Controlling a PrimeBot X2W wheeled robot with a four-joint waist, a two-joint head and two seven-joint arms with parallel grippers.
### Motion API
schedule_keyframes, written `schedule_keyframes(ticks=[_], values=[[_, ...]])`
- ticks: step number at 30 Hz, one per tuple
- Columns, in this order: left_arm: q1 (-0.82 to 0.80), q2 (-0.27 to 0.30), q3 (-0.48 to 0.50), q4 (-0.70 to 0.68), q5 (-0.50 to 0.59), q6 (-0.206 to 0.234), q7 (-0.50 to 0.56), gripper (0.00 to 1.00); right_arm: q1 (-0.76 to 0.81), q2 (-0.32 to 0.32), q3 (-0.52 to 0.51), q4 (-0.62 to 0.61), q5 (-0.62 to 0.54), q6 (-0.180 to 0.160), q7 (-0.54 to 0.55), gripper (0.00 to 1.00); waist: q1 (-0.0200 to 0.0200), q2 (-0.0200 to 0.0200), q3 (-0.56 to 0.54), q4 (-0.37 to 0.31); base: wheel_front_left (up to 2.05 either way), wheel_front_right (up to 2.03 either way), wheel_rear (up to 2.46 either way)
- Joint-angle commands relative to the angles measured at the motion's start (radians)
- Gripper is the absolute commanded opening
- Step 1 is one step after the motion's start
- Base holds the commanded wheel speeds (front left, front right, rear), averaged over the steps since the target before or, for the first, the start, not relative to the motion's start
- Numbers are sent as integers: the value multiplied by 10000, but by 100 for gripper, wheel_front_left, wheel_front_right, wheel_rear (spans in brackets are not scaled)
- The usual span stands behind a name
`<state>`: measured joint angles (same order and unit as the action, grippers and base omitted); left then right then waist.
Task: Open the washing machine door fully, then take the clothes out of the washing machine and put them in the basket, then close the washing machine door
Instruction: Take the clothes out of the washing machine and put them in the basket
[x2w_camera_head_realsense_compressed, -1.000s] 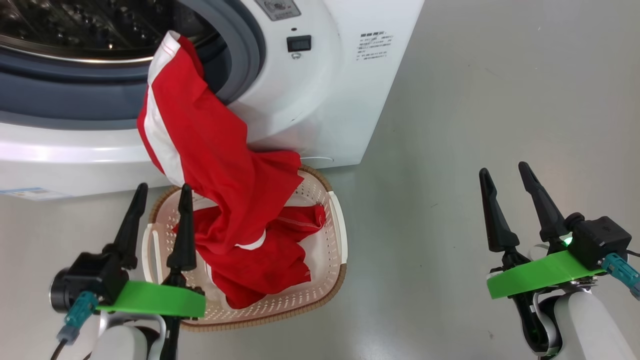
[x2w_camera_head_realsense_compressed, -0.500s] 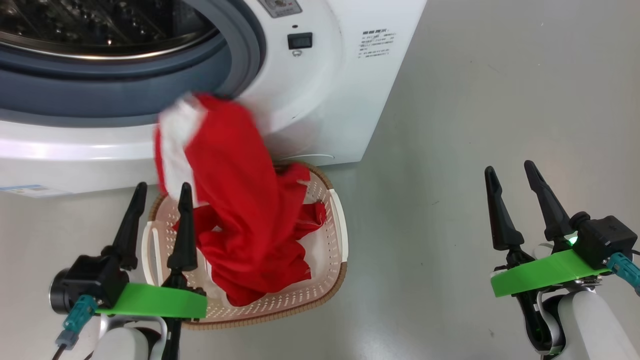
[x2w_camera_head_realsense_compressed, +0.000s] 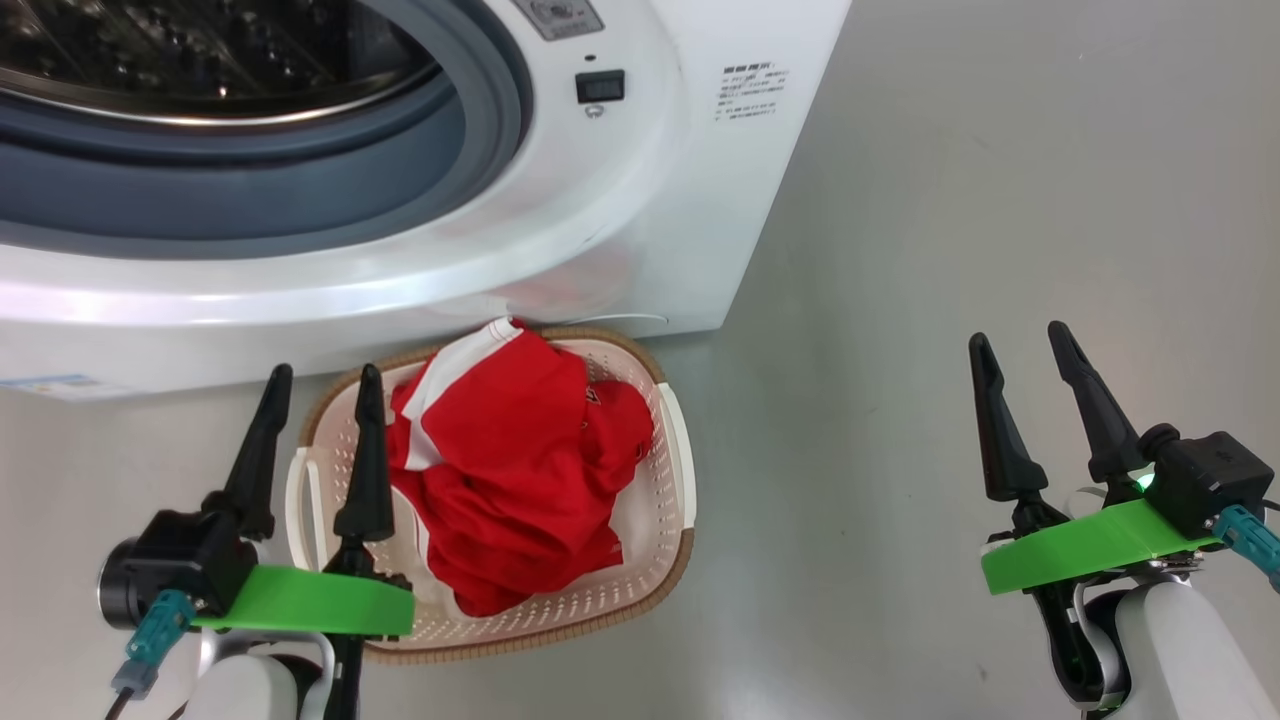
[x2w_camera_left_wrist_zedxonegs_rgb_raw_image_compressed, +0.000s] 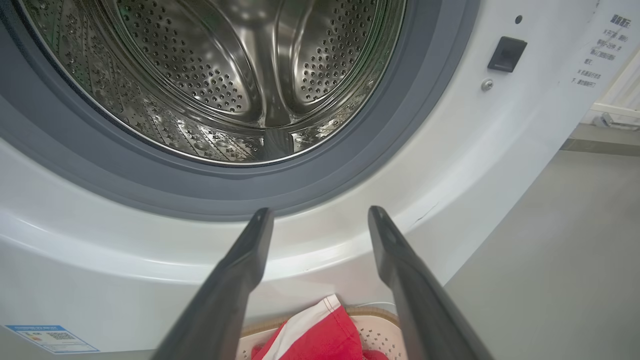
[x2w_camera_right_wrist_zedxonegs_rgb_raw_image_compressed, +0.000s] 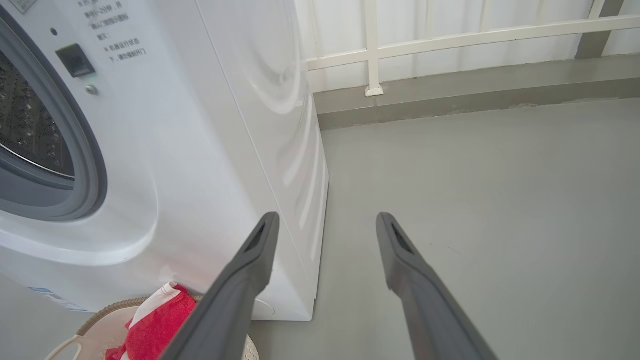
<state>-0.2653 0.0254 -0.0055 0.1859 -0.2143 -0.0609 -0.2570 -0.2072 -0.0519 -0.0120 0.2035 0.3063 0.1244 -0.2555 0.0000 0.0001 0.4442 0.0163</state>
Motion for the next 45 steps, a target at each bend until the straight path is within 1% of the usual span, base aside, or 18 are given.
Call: schedule_keyframes(ticks=[1, 14, 24, 31, 38, 45], values=[[95, 248, 264, -230, -73, 57, -47, 100, 161, 17, 271, -180, -36, 63, -63, 100, 0, -1, -128, -11, 0, 0, 0], [783, 248, 615, -156, 40, 27, -47, 100, 756, -17, 331, 38, -1, 63, -63, 100, 0, -1, -1499, -118, 0, 0, 0], [1892, 248, 964, -103, 282, -181, -47, 100, 1766, -139, 422, 163, 81, 63, -63, 100, 0, -1, -2978, -181, 0, 0, 0], [2698, 248, 1089, -199, 263, -361, -47, 100, 2553, -232, 377, 147, 139, 63, -63, 100, 0, -1, -3789, -175, 0, 0, 0], [3699, 248, 1295, -479, 235, -559, -47, 100, 3358, -329, 246, 59, 177, 63, -63, 100, 0, -1, -4389, -252, 0, 0, 0], [4047, 248, 1450, -670, 181, -620, -47, 100, 3671, -310, 111, -26, 182, 63, -63, 100, 0, -1, -4519, -236, 0, 0, 0]])
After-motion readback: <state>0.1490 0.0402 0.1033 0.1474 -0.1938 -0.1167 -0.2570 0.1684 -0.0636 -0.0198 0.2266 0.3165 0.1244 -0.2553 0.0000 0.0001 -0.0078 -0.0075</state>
